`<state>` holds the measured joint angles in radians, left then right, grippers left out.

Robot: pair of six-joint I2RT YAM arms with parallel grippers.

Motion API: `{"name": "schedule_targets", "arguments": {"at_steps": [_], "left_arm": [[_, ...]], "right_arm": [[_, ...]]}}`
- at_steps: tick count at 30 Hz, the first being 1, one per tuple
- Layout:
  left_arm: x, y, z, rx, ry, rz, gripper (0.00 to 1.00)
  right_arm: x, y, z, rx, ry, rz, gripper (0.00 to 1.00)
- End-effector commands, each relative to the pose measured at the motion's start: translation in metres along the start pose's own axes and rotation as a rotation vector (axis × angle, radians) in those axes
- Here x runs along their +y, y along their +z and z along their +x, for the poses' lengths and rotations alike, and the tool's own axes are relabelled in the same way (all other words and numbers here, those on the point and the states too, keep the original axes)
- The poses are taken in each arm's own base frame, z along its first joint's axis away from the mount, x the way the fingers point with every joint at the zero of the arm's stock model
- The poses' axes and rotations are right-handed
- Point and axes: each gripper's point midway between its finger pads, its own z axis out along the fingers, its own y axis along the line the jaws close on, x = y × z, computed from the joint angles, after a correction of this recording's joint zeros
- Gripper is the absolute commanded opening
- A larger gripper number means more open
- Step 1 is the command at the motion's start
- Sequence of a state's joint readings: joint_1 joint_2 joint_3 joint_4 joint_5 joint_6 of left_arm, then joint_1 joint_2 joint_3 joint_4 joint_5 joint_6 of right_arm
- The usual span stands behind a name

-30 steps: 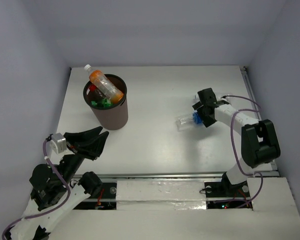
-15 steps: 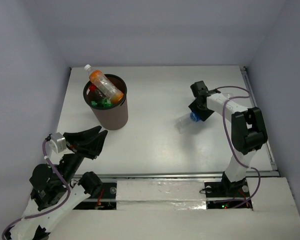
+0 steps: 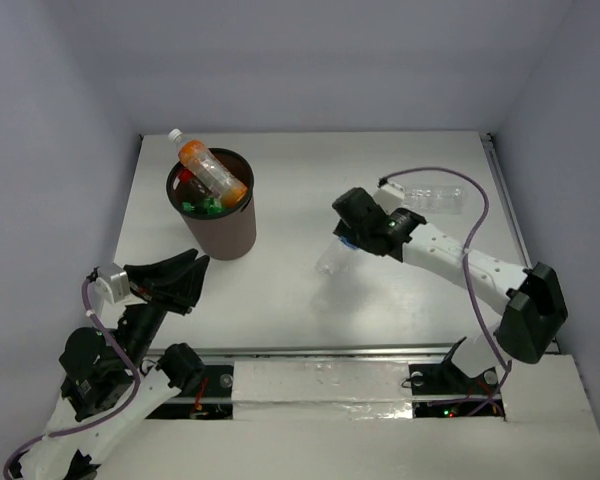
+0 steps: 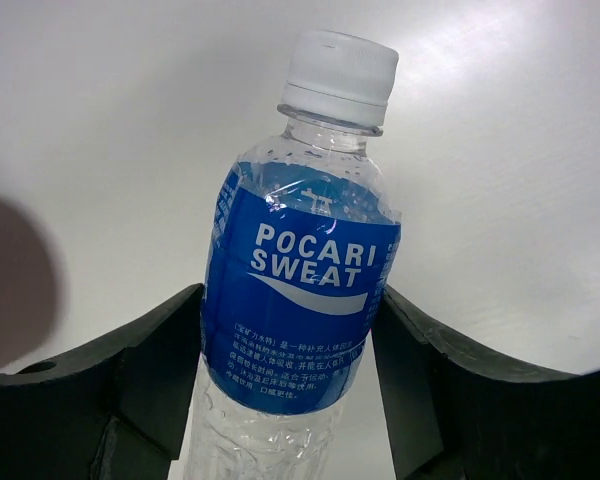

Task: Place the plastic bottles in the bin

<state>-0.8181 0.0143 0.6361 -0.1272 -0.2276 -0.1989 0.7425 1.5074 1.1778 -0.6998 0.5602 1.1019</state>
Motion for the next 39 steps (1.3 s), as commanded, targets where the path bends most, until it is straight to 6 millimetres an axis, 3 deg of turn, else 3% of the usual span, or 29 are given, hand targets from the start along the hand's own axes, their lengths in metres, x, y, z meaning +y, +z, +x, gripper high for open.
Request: {"name": "schedule_targets", "arguments": {"at_steps": [1, 2, 4, 6, 9, 12, 14, 15, 18, 20, 21, 22, 23, 27, 28, 31, 32, 36, 39], "left_arm": [[0.007, -0.029, -0.05, -0.197, -0.06, -0.015, 0.32], [0.008, -0.031, -0.057, -0.214, -0.068, -0.025, 0.32], [0.009, -0.028, -0.06, -0.214, -0.068, -0.036, 0.32], [0.01, -0.023, -0.064, -0.201, -0.053, -0.06, 0.32], [0.011, -0.016, -0.068, -0.189, -0.044, -0.085, 0.32], [0.007, -0.003, -0.068, -0.175, -0.041, -0.091, 0.32], [0.008, 0.001, -0.071, -0.181, -0.039, -0.107, 0.32], [0.009, 0.006, -0.068, -0.169, -0.029, -0.117, 0.31], [0.014, 0.012, -0.066, -0.164, -0.021, -0.151, 0.31], [0.018, 0.012, -0.063, -0.164, -0.015, -0.175, 0.31], [0.019, 0.011, -0.066, -0.177, -0.018, -0.18, 0.31], [0.021, 0.011, -0.069, -0.19, -0.019, -0.187, 0.31], [0.024, 0.01, -0.069, -0.191, -0.016, -0.204, 0.31], [0.028, 0.008, -0.066, -0.189, -0.015, -0.225, 0.31], [0.029, 0.008, -0.065, -0.189, -0.014, -0.228, 0.31], [0.029, 0.01, -0.063, -0.183, -0.011, -0.225, 0.31], [0.028, 0.01, -0.063, -0.184, -0.011, -0.22, 0.31], [0.028, 0.01, -0.06, -0.179, -0.014, -0.22, 0.31], [0.028, 0.01, -0.058, -0.176, -0.022, -0.216, 0.31]], "right_arm": [[0.072, -0.076, -0.099, -0.309, 0.082, -0.212, 0.54], [0.091, -0.094, -0.107, -0.341, 0.073, -0.266, 0.54], [0.134, -0.132, -0.146, -0.46, 0.068, -0.392, 0.54], [0.167, -0.162, -0.169, -0.549, 0.03, -0.493, 0.54], [0.211, -0.194, -0.196, -0.682, -0.018, -0.605, 0.54], [0.243, -0.2, -0.207, -0.754, -0.062, -0.656, 0.55], [0.26, -0.215, -0.219, -0.801, -0.038, -0.718, 0.55], [0.277, -0.208, -0.212, -0.81, -0.071, -0.746, 0.55], [0.311, -0.211, -0.199, -0.832, -0.12, -0.817, 0.55], [0.33, -0.216, -0.182, -0.829, -0.153, -0.847, 0.55], [0.336, -0.227, -0.185, -0.846, -0.156, -0.863, 0.55], [0.345, -0.215, -0.17, -0.835, -0.188, -0.86, 0.55], [0.35, -0.218, -0.16, -0.832, -0.201, -0.874, 0.55], [0.352, -0.211, -0.134, -0.823, -0.226, -0.886, 0.55], [0.351, -0.193, -0.118, -0.798, -0.26, -0.869, 0.55], [0.349, -0.174, -0.095, -0.752, -0.286, -0.849, 0.55], [0.347, -0.158, -0.083, -0.735, -0.318, -0.825, 0.55], [0.338, -0.151, -0.059, -0.741, -0.374, -0.794, 0.55], [0.338, -0.153, -0.053, -0.741, -0.401, -0.799, 0.55]]}}
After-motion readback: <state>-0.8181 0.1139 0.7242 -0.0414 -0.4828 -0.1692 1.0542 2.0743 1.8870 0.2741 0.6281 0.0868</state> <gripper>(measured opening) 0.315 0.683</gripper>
